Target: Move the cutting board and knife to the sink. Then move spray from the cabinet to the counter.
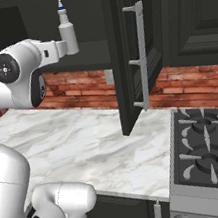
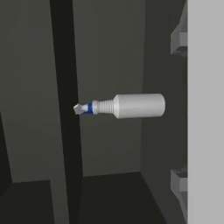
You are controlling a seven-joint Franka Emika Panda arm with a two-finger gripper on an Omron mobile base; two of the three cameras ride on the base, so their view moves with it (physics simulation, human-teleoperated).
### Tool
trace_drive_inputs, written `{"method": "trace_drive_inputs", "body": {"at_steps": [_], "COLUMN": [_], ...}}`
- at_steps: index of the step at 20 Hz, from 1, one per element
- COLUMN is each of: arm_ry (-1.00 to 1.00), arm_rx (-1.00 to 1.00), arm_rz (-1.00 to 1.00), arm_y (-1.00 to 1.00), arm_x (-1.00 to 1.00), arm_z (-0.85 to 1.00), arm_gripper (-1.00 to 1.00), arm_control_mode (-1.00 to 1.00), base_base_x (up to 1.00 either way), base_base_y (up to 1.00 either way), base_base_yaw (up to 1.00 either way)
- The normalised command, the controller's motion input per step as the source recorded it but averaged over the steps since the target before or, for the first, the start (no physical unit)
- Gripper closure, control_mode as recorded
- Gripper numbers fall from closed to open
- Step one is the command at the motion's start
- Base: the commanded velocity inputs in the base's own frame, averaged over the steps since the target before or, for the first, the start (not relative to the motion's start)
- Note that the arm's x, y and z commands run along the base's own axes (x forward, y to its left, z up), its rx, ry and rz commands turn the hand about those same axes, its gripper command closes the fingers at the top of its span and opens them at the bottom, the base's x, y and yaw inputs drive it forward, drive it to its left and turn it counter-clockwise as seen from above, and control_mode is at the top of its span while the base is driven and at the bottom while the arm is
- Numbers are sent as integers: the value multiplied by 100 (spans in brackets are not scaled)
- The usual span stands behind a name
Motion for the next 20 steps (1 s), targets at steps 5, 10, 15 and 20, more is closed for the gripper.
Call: {"method": "trace_drive_inputs", "body": {"at_steps": [5,10,15,20], "arm_ry": [5,10,6,0], "arm_rx": [0,0,0,0], "arm_rz": [0,0,0,0], "arm_y": [0,0,0,0], "arm_x": [19,13,15,7], "arm_z": [3,15,2,0], "arm_gripper": [-100,-100,-100,-100], "arm_control_mode": [-100,-100,-100,-100], "base_base_x": [0,0,0,0], "base_base_y": [0,0,0,0], "base_base_yaw": [0,0,0,0]}}
